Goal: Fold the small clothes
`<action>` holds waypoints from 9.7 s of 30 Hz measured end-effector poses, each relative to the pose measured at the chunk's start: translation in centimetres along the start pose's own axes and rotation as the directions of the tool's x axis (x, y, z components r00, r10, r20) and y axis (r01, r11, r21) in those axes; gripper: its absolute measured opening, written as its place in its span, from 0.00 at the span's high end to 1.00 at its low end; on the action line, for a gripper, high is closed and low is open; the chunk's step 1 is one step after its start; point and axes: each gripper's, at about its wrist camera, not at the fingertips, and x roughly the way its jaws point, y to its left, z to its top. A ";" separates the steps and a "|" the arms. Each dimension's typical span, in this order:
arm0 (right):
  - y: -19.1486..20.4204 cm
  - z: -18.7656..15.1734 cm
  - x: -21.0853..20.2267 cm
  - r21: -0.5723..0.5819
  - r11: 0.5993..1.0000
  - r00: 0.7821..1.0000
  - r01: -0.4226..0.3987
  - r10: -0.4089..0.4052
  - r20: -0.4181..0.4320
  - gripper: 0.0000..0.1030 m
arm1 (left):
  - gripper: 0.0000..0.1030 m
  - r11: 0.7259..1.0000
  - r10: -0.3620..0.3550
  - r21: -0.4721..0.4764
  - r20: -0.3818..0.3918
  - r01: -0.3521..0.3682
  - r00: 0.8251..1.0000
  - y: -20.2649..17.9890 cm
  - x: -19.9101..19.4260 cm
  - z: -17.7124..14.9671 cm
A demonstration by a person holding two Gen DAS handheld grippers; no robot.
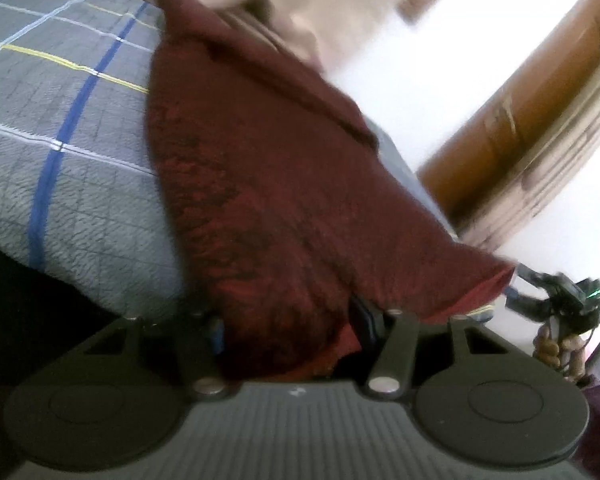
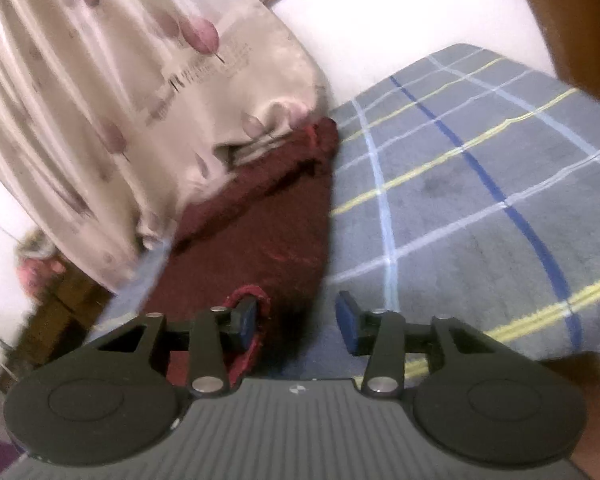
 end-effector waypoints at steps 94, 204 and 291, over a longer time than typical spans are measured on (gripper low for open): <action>-5.9 22.1 36.8 0.335 0.941 0.997 -0.056 0.072 -0.037 0.86 | 0.00 0.985 0.104 -0.166 0.399 -0.040 0.911 5.1 16.0 29.9; -1.0 13.8 23.5 -0.296 0.944 0.974 0.147 -0.190 -0.123 0.92 | 0.47 0.935 0.347 0.021 0.158 -0.355 0.924 7.2 11.1 19.3; 1.7 21.1 33.1 -0.175 0.961 0.971 0.215 -0.229 -0.066 0.47 | 0.15 0.923 0.350 0.088 0.216 -0.375 0.912 5.3 15.5 25.7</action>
